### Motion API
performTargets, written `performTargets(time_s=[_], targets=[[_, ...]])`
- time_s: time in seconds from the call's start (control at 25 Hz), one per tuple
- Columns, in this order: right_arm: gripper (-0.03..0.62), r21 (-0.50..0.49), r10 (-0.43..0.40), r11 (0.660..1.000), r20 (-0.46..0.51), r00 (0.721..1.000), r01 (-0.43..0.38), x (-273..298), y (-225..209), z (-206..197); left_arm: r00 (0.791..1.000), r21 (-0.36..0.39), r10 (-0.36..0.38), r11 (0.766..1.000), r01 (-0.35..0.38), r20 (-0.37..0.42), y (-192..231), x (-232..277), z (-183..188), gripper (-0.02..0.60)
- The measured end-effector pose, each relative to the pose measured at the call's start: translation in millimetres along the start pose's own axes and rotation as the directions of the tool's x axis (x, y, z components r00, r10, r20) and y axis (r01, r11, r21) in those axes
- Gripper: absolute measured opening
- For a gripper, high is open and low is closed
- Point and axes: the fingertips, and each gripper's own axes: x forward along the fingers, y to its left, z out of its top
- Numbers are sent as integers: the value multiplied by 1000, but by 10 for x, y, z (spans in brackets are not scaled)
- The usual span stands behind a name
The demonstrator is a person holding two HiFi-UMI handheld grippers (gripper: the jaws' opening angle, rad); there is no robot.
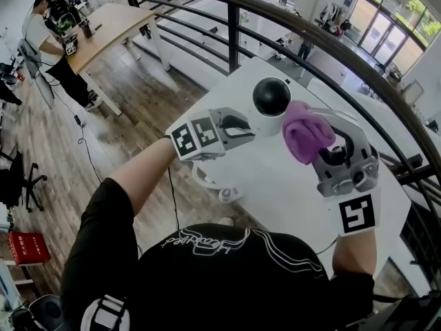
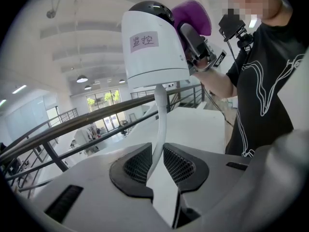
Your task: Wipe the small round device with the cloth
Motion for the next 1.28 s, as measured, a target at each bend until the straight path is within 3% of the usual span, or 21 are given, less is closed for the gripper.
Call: performTargets(time_s=[0.36,0.68,1.04,1.28], targets=[[61,-19,14,1000,-19,1000,-14,147,166,-20,1000,-1,-21,1000,21,7,17,-1,-24,77],[61,26,37,999,-48,998,-36,164,456,-149,999,5,-47,999,47,12,28,19,-50,77],[61,121,72,991,-81,994,-62,184,819,-327,998,7,-50,999,50,24,33,-6,-65,77],[61,227,138,967,-88,987,-115,105,1055,-494,999,-1,-29,1000,29,33,45,-5,-11,77]])
